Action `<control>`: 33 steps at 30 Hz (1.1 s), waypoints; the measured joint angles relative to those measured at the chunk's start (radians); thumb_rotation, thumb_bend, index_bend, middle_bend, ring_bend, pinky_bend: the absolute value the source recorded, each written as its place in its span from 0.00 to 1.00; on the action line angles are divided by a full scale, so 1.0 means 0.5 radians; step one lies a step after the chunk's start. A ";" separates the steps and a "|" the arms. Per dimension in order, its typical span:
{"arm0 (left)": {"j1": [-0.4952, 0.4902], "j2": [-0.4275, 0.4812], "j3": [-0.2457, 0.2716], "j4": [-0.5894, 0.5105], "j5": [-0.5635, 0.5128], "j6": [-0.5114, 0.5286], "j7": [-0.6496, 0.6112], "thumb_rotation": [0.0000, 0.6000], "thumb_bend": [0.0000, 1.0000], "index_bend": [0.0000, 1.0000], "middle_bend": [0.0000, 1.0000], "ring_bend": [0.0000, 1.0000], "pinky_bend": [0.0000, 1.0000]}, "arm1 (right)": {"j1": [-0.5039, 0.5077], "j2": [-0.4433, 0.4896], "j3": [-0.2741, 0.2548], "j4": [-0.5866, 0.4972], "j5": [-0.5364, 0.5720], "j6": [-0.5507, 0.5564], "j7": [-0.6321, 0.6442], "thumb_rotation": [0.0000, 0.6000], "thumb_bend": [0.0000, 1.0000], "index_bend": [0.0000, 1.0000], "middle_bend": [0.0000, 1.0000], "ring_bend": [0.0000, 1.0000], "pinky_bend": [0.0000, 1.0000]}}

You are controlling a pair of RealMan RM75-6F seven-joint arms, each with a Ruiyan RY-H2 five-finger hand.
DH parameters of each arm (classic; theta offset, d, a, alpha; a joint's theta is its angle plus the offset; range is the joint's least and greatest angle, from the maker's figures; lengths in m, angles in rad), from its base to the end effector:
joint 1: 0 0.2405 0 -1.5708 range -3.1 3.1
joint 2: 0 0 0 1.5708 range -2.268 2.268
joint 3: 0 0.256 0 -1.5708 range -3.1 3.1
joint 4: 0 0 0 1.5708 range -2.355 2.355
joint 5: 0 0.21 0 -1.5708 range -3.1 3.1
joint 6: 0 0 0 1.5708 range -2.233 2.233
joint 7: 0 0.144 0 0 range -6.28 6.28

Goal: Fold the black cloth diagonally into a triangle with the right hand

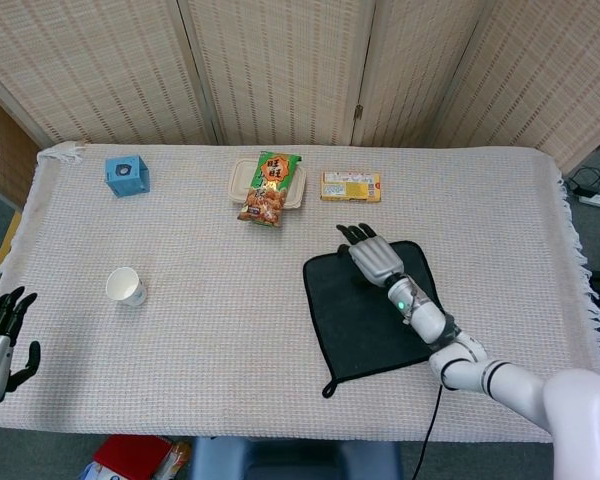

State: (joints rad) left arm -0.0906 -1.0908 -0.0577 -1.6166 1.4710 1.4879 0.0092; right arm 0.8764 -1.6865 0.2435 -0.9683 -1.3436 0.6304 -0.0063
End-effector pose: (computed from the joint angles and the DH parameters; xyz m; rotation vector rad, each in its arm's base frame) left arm -0.3140 0.1845 0.1710 -1.3649 -0.8779 -0.8823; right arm -0.1638 -0.4193 -0.0412 1.9967 -0.9162 0.7945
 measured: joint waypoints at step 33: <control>0.002 -0.001 -0.031 0.080 -0.030 0.010 -0.064 1.00 0.64 0.01 0.07 0.00 0.00 | 0.447 -0.538 -0.081 0.852 -0.068 -0.230 0.414 1.00 0.49 0.52 0.09 0.05 0.00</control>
State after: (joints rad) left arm -0.0894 -1.0911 -0.0731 -1.5767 1.4560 1.4931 -0.0227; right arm 1.1001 -1.9556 0.2029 -0.5424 -1.3774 0.5152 0.2008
